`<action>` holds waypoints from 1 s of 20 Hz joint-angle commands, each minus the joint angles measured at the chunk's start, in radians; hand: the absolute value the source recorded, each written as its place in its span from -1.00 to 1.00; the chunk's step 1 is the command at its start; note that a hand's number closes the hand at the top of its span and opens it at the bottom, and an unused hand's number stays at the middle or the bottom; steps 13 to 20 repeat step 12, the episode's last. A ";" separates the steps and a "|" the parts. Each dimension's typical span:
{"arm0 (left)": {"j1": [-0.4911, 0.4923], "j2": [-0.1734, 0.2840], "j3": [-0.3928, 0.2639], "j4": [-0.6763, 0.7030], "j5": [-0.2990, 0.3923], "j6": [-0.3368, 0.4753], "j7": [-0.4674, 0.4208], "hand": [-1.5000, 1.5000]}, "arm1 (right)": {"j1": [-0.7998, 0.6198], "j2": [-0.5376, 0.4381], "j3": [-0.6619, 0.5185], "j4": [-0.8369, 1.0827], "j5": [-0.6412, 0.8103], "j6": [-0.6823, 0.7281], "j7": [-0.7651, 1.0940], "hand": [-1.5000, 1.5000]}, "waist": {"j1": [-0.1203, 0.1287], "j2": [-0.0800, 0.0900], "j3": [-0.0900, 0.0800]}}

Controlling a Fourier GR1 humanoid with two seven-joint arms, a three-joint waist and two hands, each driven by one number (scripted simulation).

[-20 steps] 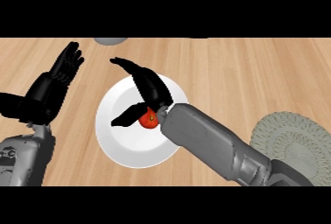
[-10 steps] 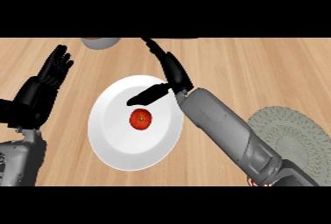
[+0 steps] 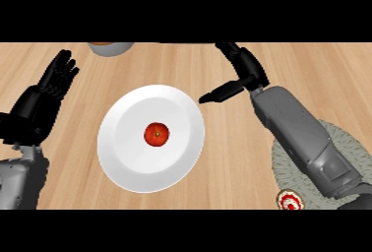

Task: Pick the tomato from the placemat and place it in the plate

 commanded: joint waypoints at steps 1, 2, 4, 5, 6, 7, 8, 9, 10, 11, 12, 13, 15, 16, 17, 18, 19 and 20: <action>-0.052 0.014 0.019 0.041 -0.008 0.001 0.012 0.00 | 0.040 -0.082 -0.043 0.037 0.021 0.126 -0.089 -1.00 | -0.008 -0.001 0.000; 0.008 -0.020 -0.005 -0.009 -0.025 0.018 -0.005 0.00 | 0.021 -0.052 -0.055 0.061 0.054 0.099 -0.078 -1.00 | -0.003 -0.002 0.000; -0.059 -0.016 0.003 0.016 -0.008 0.013 0.025 0.00 | -0.013 -0.085 -0.083 0.099 0.055 0.158 -0.082 -1.00 | -0.002 -0.001 0.000; 0.013 -0.025 -0.014 -0.014 -0.009 -0.005 -0.010 0.00 | -0.024 -0.103 -0.089 0.193 0.062 0.204 -0.148 -1.00 | 0.014 0.004 0.000; 0.018 -0.032 -0.018 -0.033 -0.023 0.012 0.012 0.00 | 0.040 -0.115 -0.084 0.109 0.075 0.200 -0.137 -1.00 | -0.002 -0.003 0.000; 0.038 -0.042 -0.024 -0.059 -0.036 0.031 0.027 0.00 | 0.022 -0.119 -0.094 0.144 0.086 0.224 -0.165 -1.00 | 0.003 -0.001 0.000; -0.004 0.012 0.031 0.006 0.018 -0.034 0.004 0.00 | 0.003 -0.148 -0.114 0.163 0.084 0.238 -0.160 -1.00 | 0.001 0.000 0.000; 0.011 -0.006 0.005 -0.040 0.004 -0.019 0.043 0.00 | 0.030 -0.156 -0.116 0.164 0.099 0.245 -0.199 -1.00 | 0.001 -0.001 0.000; 0.005 -0.003 0.007 -0.012 -0.013 -0.019 -0.007 0.00 | 0.024 -0.157 -0.125 0.230 0.113 0.252 -0.263 -1.00 | 0.007 0.003 0.000; 0.026 -0.034 -0.011 -0.035 -0.016 -0.004 -0.004 0.00 | 0.013 -0.173 -0.121 0.194 0.133 0.235 -0.232 -1.00 | 0.001 -0.001 0.000; 0.031 -0.049 -0.044 -0.027 -0.072 0.023 -0.016 0.00 | 0.044 -0.161 -0.116 0.209 0.151 0.241 -0.299 -1.00 | 0.002 0.001 0.000; 0.031 -0.049 -0.044 -0.027 -0.072 0.023 -0.016 0.00 | 0.044 -0.161 -0.116 0.209 0.151 0.241 -0.299 -1.00 | 0.002 0.001 0.000; 0.031 -0.049 -0.044 -0.027 -0.072 0.023 -0.016 0.00 | 0.044 -0.161 -0.116 0.209 0.151 0.241 -0.299 -1.00 | 0.002 0.001 0.000; 0.031 -0.049 -0.044 -0.027 -0.072 0.023 -0.016 0.00 | 0.044 -0.161 -0.116 0.209 0.151 0.241 -0.299 -1.00 | 0.002 0.001 0.000; 0.031 -0.049 -0.044 -0.027 -0.072 0.023 -0.016 0.00 | 0.044 -0.161 -0.116 0.209 0.151 0.241 -0.299 -1.00 | 0.002 0.001 0.000; 0.031 -0.049 -0.044 -0.027 -0.072 0.023 -0.016 0.00 | 0.044 -0.161 -0.116 0.209 0.151 0.241 -0.299 -1.00 | 0.002 0.001 0.000; 0.031 -0.049 -0.044 -0.027 -0.072 0.023 -0.016 0.00 | 0.044 -0.161 -0.116 0.209 0.151 0.241 -0.299 -1.00 | 0.002 0.001 0.000; 0.031 -0.049 -0.044 -0.027 -0.072 0.023 -0.016 0.00 | 0.044 -0.161 -0.116 0.209 0.151 0.241 -0.299 -1.00 | 0.002 0.001 0.000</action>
